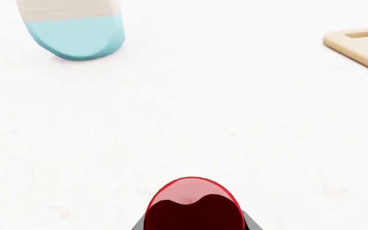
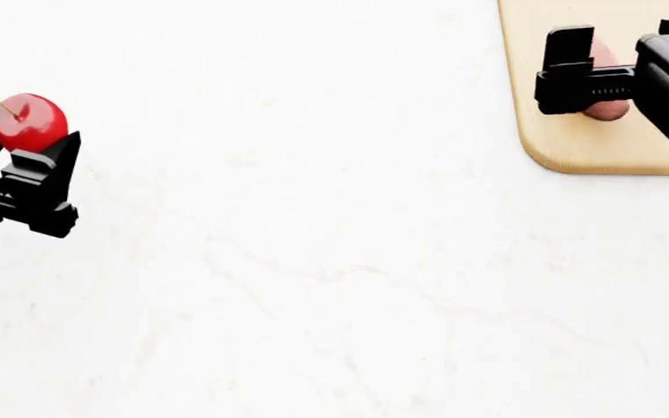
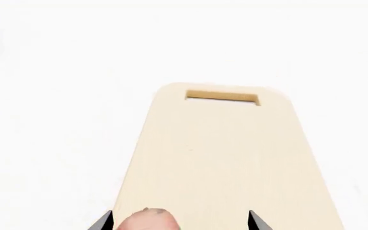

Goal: Place the cherry and the sweet potato on separate cutting boards.

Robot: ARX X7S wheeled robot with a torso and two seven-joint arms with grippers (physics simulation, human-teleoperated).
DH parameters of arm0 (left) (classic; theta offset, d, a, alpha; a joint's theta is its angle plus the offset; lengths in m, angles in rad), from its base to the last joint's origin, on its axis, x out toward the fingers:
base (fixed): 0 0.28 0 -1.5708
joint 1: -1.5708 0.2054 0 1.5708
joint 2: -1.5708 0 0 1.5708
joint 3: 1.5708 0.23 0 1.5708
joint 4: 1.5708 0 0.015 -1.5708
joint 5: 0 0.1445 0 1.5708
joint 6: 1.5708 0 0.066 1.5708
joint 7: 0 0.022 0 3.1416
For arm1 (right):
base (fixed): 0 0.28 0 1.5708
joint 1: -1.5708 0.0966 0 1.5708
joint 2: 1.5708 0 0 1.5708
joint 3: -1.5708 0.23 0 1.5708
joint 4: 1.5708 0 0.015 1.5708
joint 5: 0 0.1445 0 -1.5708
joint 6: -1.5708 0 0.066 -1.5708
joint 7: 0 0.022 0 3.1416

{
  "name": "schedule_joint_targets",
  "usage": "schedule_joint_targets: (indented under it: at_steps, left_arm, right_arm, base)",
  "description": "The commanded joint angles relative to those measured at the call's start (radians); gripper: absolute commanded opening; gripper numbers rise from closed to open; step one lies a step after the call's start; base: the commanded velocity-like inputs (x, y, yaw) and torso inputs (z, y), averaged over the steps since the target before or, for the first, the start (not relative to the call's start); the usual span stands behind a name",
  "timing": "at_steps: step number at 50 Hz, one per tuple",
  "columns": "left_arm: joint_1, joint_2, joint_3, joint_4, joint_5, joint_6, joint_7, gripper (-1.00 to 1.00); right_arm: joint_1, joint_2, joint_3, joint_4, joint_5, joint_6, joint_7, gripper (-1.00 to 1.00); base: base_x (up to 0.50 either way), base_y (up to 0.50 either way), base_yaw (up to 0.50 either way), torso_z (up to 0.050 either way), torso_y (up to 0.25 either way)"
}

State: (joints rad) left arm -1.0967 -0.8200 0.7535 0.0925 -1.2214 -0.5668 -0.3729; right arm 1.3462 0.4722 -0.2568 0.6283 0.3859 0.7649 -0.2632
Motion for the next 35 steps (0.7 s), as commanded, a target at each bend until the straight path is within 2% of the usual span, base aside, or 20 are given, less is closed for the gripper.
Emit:
schedule_joint_targets:
  at_steps: [1, 10, 15, 20, 35]
  left_arm:
    - [0.006, 0.002, -0.009, -0.004, -0.021, 0.013, -0.007, -1.00]
    - [0.001, -0.010, -0.020, 0.005, -0.023, 0.017, -0.016, -1.00]
    - [-0.037, -0.002, -0.017, 0.000, -0.017, -0.004, -0.009, -1.00]
    - [-0.038, 0.004, -0.014, -0.012, -0.010, -0.004, -0.009, -1.00]
    - [-0.051, 0.009, -0.018, -0.009, -0.009, -0.008, -0.018, -1.00]
  right_arm:
    - [0.009, -0.004, -0.007, -0.006, -0.001, -0.053, -0.030, 1.00]
    - [-0.005, 0.011, -0.069, -0.043, -0.021, -0.071, -0.098, 1.00]
    - [-0.004, 0.005, -0.048, -0.044, -0.011, -0.085, -0.084, 1.00]
    - [-0.004, 0.008, -0.069, -0.052, -0.027, -0.149, -0.119, 1.00]
    - [0.014, -0.003, -0.051, -0.057, -0.014, -0.209, -0.132, 1.00]
  base:
    - [0.00, 0.00, 0.00, 0.000, 0.000]
    - [0.00, 0.00, 0.00, 0.000, 0.000]
    - [0.00, 0.00, 0.00, 0.000, 0.000]
    - [0.00, 0.00, 0.00, 0.000, 0.000]
    - [0.00, 0.00, 0.00, 0.000, 0.000]
